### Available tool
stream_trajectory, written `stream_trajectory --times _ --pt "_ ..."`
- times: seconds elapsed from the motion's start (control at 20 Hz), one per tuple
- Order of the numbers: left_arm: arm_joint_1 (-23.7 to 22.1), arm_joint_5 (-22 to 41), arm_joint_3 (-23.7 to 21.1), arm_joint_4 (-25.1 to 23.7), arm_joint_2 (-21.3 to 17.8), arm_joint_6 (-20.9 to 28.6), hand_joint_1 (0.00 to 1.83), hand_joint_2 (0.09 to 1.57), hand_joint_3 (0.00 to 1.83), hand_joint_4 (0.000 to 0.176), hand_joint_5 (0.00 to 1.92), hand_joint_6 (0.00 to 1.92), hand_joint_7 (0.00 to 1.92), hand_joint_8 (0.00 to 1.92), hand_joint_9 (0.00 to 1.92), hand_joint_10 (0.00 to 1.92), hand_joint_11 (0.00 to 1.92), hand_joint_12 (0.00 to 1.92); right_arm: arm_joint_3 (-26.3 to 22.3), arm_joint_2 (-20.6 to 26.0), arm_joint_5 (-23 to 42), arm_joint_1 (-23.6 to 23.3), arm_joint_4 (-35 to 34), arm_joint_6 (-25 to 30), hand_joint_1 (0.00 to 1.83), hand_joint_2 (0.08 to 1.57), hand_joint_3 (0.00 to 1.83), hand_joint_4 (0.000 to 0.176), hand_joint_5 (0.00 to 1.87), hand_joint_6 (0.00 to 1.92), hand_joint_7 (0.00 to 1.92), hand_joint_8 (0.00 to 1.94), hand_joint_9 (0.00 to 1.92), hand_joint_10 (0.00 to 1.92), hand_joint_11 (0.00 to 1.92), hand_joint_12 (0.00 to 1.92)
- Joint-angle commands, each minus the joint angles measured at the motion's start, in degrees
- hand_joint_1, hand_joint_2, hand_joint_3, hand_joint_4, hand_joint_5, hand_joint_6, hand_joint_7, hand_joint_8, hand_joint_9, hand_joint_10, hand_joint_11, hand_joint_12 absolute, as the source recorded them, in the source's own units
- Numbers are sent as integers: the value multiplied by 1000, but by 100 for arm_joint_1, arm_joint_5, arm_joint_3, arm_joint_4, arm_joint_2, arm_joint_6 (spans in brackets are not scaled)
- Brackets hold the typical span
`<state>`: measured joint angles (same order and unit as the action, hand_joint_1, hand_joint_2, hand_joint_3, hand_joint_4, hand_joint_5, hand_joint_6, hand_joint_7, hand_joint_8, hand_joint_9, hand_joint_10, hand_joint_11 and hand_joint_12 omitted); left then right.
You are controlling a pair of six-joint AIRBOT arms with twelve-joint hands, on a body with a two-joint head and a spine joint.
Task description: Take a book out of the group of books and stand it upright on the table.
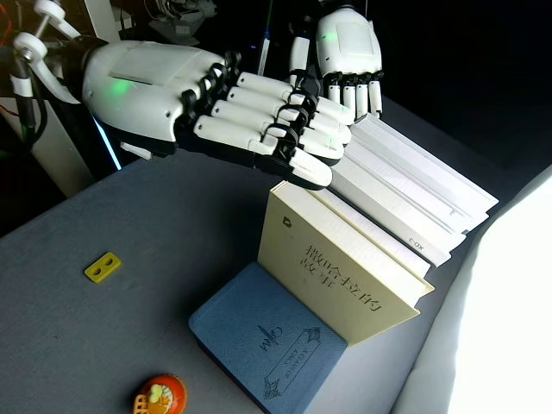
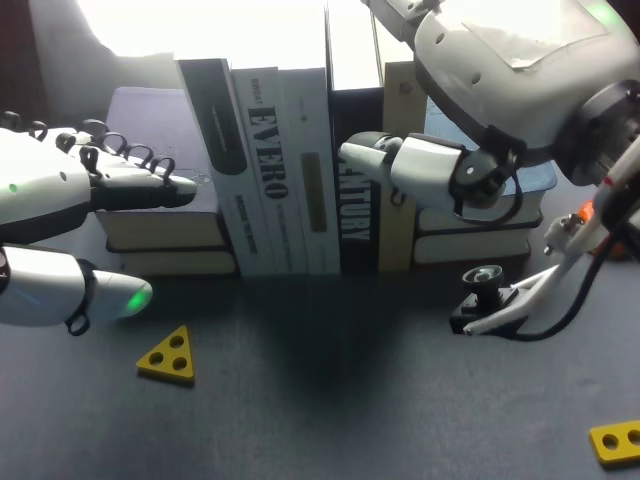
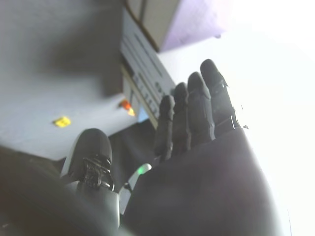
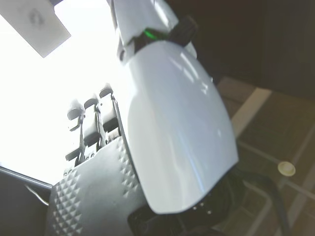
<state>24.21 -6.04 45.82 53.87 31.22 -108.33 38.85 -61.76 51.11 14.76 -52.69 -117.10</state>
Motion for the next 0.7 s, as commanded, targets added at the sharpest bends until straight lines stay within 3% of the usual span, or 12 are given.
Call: stream_trajectory --times 0.0,0.1,0.3,0.4,0.65 --pt "-75 335 40 54 6 12 315 1357 0 15 163 5 183 6 158 8 0 552 7 -8 342 -91 287 -49 534 1108 0 13 98 25 0 0 2 0 0 213" --pt "-82 473 66 55 11 28 315 1354 0 18 165 5 187 6 164 9 0 555 45 -70 315 -93 237 -81 499 1110 0 19 123 34 0 0 0 0 0 203" --pt "-153 662 20 48 24 -203 246 1373 3 17 179 5 182 1 155 0 0 525 57 -114 325 -93 238 -103 514 1105 0 0 228 67 38 5 0 0 0 273" --pt "-114 618 92 50 57 -287 250 1370 1 18 168 1 161 0 148 1 0 519 65 -124 351 -89 238 -114 425 1130 5 1 255 66 1 0 0 0 0 31" --pt "-115 611 80 46 83 -336 239 1369 1 17 170 2 161 2 150 2 0 519 137 -225 481 -49 238 -256 418 1130 3 1 285 75 0 0 0 0 8 5"
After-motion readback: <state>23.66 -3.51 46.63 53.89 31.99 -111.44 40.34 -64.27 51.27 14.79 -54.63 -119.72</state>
